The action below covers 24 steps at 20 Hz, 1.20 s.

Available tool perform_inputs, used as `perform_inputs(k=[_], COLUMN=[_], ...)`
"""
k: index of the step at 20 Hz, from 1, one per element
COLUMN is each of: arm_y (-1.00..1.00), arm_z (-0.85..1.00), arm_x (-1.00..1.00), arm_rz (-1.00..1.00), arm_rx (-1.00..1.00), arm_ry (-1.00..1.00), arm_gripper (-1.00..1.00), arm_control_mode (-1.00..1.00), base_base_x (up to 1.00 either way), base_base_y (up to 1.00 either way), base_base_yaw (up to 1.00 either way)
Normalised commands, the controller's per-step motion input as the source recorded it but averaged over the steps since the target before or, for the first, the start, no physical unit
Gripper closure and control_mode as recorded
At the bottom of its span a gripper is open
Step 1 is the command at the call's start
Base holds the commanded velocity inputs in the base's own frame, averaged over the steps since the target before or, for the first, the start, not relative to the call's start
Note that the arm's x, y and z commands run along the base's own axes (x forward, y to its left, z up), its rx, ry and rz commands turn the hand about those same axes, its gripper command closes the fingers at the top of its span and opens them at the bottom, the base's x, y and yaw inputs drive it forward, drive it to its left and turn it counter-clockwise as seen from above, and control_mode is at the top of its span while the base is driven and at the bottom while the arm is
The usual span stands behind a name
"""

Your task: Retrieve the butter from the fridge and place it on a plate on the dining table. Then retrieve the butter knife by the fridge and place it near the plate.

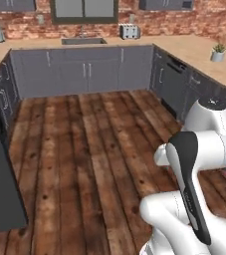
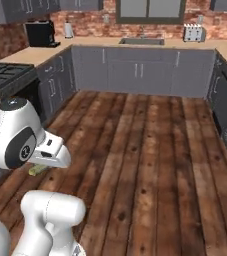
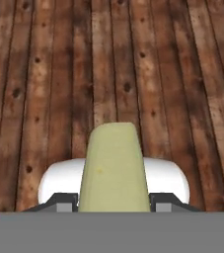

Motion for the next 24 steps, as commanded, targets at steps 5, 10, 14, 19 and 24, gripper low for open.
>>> perform_inputs(k=[5,10,14,19,24], arm_y=[0.0,0.0,0.0,0.0,0.0], arm_z=[0.0,0.0,0.0,0.0,0.0], arm_x=[0.0,0.0,0.0,0.0,0.0], arm_rz=[0.0,0.0,0.0,0.0,0.0], arm_rx=[0.0,0.0,0.0,0.0,0.0], arm_ry=[0.0,0.0,0.0,0.0,0.0], arm_gripper=[1.0,1.0,1.0,1.0,1.0], arm_control_mode=[1.0,1.0,1.0,1.0,1.0], base_base_x=[-0.02,-0.03,0.16,0.53,0.74], base_base_y=[-0.29,-0.49,-0.71,-0.87,-1.0], base_base_yaw=[-0.75,-0.73,-0.58,-0.31,-0.01])
